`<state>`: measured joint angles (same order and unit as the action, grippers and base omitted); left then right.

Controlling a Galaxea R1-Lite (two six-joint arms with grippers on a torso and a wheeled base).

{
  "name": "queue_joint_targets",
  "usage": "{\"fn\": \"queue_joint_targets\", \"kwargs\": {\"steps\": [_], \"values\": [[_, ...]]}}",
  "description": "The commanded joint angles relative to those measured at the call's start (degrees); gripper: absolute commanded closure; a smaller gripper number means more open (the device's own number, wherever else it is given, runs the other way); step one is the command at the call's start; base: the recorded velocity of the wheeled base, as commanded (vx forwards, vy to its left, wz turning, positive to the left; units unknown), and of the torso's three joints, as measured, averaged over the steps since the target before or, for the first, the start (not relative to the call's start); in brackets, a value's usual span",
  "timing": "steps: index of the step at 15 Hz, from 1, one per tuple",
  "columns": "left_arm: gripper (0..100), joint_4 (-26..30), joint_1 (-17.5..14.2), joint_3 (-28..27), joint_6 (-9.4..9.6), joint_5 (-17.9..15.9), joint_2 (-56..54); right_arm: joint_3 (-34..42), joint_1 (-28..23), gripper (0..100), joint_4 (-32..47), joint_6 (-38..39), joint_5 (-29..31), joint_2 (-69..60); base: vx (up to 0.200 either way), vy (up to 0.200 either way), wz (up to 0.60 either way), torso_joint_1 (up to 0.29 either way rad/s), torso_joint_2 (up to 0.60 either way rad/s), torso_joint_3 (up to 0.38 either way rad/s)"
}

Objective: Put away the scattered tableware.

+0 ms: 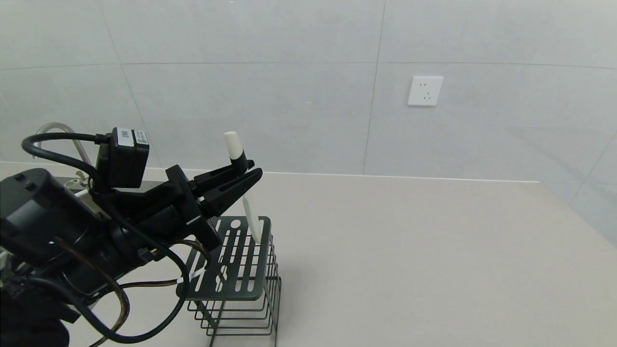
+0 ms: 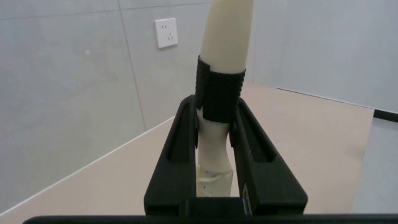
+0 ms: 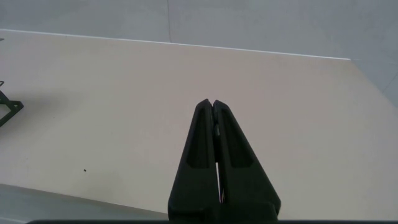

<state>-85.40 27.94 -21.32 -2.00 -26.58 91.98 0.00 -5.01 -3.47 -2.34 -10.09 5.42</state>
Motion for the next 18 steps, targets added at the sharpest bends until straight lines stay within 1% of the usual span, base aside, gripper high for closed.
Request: {"fn": "queue_joint_targets", "kwargs": {"steps": [1, 3, 7, 10, 18], "values": [[100, 0.05, 0.01, 0.32, -0.02, 0.03, 0.48, 0.00, 0.00, 100, -0.04, -0.03, -0.01, 0.11, 0.000, 0.000, 0.00, 0.000, 0.00, 0.000], [100, -0.12, 0.01, 0.58, 0.07, 0.03, 1.63, 0.00, 0.00, 100, -0.04, -0.03, -0.01, 0.11, 0.000, 0.000, 0.00, 0.000, 0.00, 0.000], [100, -0.83, 0.10, 1.55, 0.94, -0.06, 3.30, 0.00, 0.00, 100, -0.04, -0.03, -0.01, 0.11, 0.000, 0.000, 0.00, 0.000, 0.00, 0.000], [100, -1.79, 0.10, 3.48, 0.86, -0.06, 3.21, 0.00, 0.00, 100, -0.04, -0.03, -0.01, 0.11, 0.000, 0.000, 0.00, 0.000, 0.00, 0.000], [100, -1.97, 0.10, 3.30, 0.77, -0.06, 4.00, 0.00, 0.00, 100, -0.04, -0.03, -0.01, 0.11, 0.000, 0.000, 0.00, 0.000, 0.00, 0.000]]}}
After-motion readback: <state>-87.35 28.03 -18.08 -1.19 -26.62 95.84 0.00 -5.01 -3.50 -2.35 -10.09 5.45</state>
